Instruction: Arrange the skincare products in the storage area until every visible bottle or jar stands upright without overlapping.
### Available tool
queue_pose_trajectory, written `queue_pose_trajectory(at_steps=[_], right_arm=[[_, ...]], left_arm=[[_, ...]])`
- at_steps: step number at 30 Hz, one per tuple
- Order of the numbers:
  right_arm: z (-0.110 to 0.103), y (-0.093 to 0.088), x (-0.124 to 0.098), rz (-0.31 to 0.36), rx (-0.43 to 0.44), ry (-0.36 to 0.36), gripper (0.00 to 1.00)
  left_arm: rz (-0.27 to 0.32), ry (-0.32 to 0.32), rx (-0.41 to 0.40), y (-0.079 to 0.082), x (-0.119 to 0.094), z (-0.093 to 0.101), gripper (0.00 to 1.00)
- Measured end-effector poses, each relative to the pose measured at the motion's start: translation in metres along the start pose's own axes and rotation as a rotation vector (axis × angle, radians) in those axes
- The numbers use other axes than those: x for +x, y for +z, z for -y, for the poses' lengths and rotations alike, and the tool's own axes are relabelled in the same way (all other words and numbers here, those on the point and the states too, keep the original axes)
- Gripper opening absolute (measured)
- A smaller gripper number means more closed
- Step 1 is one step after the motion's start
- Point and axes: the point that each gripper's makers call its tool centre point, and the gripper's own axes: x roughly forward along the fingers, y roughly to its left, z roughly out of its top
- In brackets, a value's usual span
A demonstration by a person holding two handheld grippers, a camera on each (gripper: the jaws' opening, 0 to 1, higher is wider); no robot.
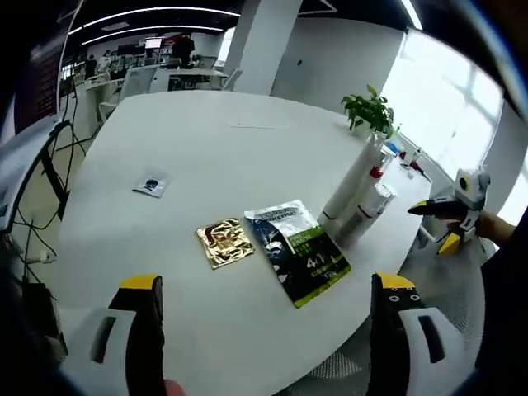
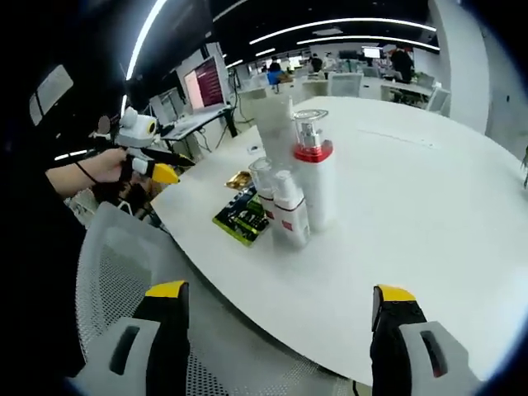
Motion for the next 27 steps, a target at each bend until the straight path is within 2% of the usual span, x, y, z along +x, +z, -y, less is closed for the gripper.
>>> queue_pose_trajectory(at_steps=[3,7,10,12,14,17,19,21,23,27], right_arm=[[0.003,-0.002,0.003,-0.016,0.007,-0.011,0.98],[0.008,0.001,0.002,0.006,0.035,-0.03,0.97],[0.01,0.002,0.0,0.019,0.059,-0.03,0.96],[0.01,0.004,0.001,0.028,0.071,-0.024,0.96],[0.012,0.006,0.001,0.042,0.091,-0.018,0.96],[0.015,0.008,0.001,0.055,0.127,-0.013,0.96],[0.016,0.009,0.002,0.063,0.143,-0.008,0.96],[0.016,0.009,0.002,0.058,0.141,-0.014,0.95],[0.015,0.008,0.003,0.05,0.125,-0.015,0.95],[0.015,0.006,0.005,0.032,0.13,-0.012,0.95]], left_arm=[[0.024,0.017,-0.029,0.012,0.005,-0.014,0.99],[0.056,0.029,-0.024,0.03,0.012,-0.024,0.99],[0.067,0.033,-0.026,0.041,0.021,-0.039,0.99],[0.102,0.029,-0.037,0.053,0.025,-0.046,0.99],[0.113,0.041,-0.039,0.058,0.03,-0.046,0.99],[0.098,0.054,-0.023,0.065,0.041,-0.05,0.99],[0.085,0.077,-0.004,0.07,0.052,-0.059,0.95],[0.077,0.111,0.054,0.069,0.055,-0.063,0.91],[0.054,0.113,0.054,0.072,0.067,-0.067,0.92],[0.02,0.128,0.065,0.073,0.077,-0.085,0.9]])
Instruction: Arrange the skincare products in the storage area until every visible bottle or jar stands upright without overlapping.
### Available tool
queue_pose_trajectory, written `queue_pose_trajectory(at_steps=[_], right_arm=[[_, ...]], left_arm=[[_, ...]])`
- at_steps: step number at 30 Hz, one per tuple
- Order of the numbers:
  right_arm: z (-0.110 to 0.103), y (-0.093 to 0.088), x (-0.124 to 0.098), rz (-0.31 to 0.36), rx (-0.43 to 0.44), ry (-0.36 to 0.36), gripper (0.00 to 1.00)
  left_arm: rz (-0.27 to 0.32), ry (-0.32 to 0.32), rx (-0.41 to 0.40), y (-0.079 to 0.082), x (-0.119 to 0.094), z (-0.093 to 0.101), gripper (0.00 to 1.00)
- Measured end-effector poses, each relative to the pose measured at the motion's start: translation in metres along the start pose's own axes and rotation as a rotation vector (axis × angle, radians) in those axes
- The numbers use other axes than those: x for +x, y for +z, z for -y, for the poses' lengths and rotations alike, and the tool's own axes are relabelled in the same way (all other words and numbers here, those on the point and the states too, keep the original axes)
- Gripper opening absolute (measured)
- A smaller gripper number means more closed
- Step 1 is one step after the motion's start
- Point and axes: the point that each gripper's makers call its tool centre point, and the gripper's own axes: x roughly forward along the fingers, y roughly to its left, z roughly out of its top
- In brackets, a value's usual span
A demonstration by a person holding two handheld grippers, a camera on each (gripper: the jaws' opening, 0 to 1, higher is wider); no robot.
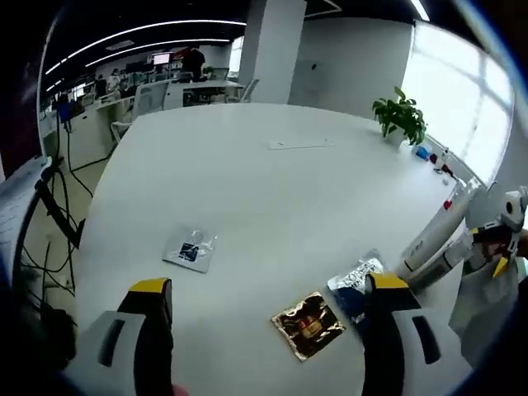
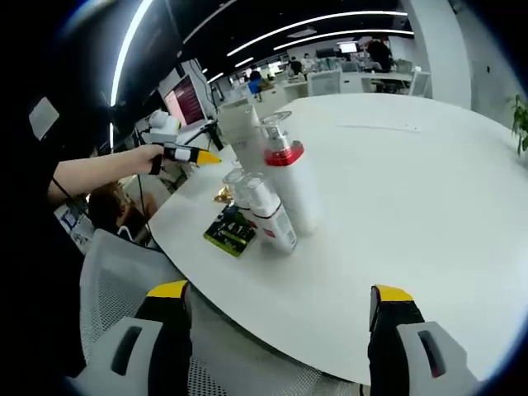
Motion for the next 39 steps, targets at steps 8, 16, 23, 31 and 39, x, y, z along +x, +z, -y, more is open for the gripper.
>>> queue_pose_trajectory(at_steps=[8,16,23,31,39], right_arm=[[0.002,-0.002,0.001,-0.011,0.005,-0.012,0.93],[0.003,-0.007,0.004,-0.041,0.018,-0.012,0.92],[0.004,-0.009,0.005,-0.048,0.03,-0.013,0.92],[0.005,-0.013,0.008,-0.072,0.03,-0.015,0.91],[0.004,-0.014,0.009,-0.078,0.046,-0.011,0.91]], left_arm=[[-0.087,0.008,0.094,0.006,0.011,-0.019,0.8],[-0.154,0.035,0.114,0.006,0.034,-0.063,0.67],[-0.183,0.055,0.094,0.0,0.034,-0.055,0.67],[-0.192,0.076,0.107,0.004,0.05,-0.062,0.61],[-0.236,0.068,0.153,0.002,0.064,-0.071,0.62]])
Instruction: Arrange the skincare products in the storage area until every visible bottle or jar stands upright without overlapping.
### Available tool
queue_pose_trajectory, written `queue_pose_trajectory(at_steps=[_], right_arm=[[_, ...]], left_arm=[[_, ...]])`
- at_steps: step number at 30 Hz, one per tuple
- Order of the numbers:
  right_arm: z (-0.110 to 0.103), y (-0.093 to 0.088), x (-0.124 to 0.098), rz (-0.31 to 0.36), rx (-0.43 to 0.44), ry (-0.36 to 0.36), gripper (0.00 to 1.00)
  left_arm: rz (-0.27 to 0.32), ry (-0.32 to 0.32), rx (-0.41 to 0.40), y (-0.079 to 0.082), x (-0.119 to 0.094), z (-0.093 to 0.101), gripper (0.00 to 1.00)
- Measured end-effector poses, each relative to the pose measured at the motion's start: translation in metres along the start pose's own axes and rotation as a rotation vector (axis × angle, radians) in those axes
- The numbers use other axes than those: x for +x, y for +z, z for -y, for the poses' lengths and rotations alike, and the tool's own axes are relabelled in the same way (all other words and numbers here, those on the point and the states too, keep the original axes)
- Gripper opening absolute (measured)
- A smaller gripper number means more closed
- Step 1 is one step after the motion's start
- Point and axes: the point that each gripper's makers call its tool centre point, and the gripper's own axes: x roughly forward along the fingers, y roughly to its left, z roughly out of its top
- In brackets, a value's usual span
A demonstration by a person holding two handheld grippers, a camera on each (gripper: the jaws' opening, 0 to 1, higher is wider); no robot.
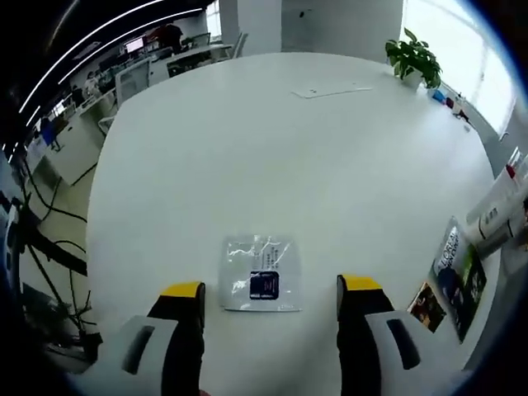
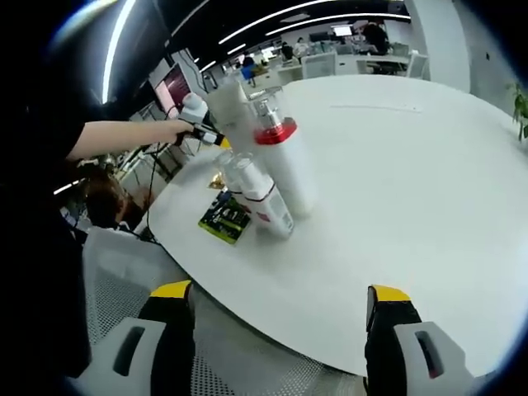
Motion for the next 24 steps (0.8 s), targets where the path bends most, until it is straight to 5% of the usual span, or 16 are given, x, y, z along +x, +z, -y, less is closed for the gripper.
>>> queue_pose_trajectory(at_steps=[11,14,24], right_arm=[[0.004,0.0,0.0,0.002,0.013,-0.012,0.91],[0.004,0.0,0.001,-0.003,0.009,-0.011,0.91],[0.004,-0.002,0.003,-0.016,0.007,-0.015,0.91]], left_arm=[[-0.091,-0.053,0.034,-0.004,0.012,-0.01,0.63],[-0.135,-0.043,0.091,-0.007,0.013,-0.012,0.59],[-0.195,-0.037,0.088,-0.012,0.02,-0.021,0.58]])
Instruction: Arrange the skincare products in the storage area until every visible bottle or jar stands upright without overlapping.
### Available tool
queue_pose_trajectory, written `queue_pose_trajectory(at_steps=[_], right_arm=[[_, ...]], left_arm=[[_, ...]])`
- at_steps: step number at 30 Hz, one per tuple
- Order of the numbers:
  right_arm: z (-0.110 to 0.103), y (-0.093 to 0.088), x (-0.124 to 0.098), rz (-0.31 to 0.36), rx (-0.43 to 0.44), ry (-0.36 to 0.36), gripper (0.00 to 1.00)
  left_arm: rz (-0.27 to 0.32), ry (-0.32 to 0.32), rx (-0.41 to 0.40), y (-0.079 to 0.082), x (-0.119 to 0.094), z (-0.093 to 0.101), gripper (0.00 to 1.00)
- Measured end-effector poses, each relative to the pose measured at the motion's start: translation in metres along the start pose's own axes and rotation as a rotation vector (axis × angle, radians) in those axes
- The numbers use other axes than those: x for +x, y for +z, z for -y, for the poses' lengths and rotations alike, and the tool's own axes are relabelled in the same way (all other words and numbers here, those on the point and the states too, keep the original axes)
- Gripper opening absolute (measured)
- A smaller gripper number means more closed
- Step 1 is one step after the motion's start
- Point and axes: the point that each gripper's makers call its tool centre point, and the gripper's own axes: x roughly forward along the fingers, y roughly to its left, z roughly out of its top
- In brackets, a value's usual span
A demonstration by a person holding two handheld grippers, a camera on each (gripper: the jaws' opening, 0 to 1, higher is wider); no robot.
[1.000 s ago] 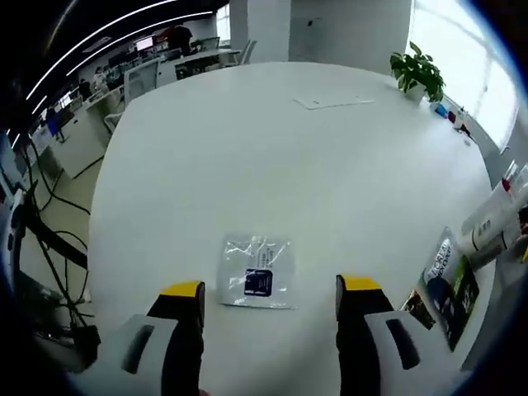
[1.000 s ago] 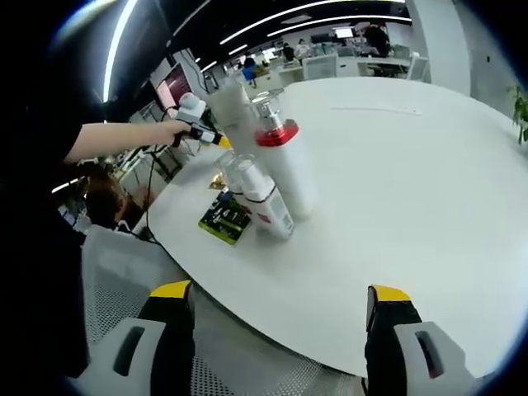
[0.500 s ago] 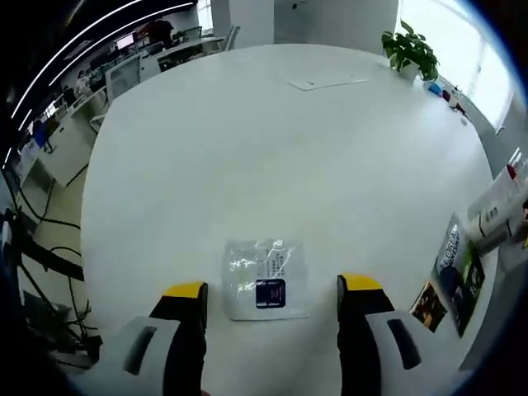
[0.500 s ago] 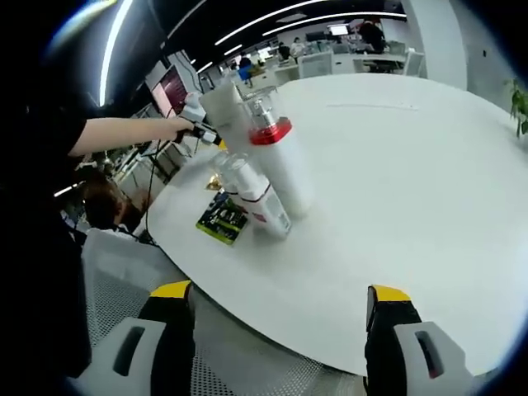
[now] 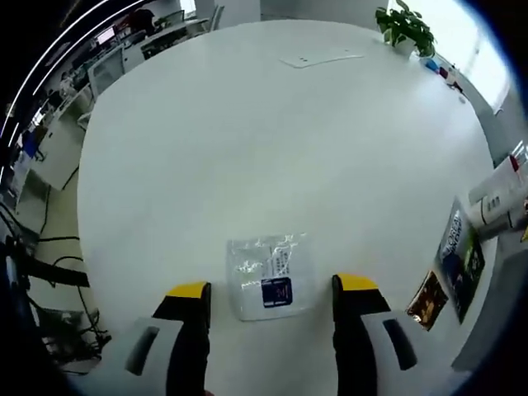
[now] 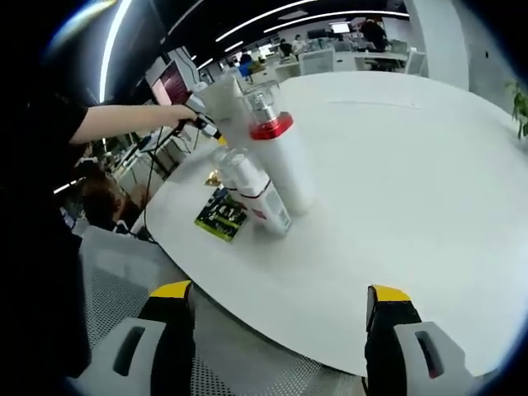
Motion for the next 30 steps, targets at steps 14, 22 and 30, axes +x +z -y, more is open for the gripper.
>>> queue_pose_trajectory(at_steps=[14,22,30], right_arm=[[0.0014,0.0009,-0.0008,0.006,0.004,-0.007,0.91],[0.0011,0.0011,-0.0009,0.009,0.006,-0.011,0.91],[0.0017,0.0016,-0.0003,0.011,0.006,-0.011,0.91]], left_arm=[[-0.036,-0.011,0.007,0.0049,0.0036,0.0015,0.48],[-0.058,-0.016,0.018,0.0053,-0.0027,0.007,0.36],[-0.087,-0.016,0.053,0.0028,-0.0047,0.0093,0.35]])
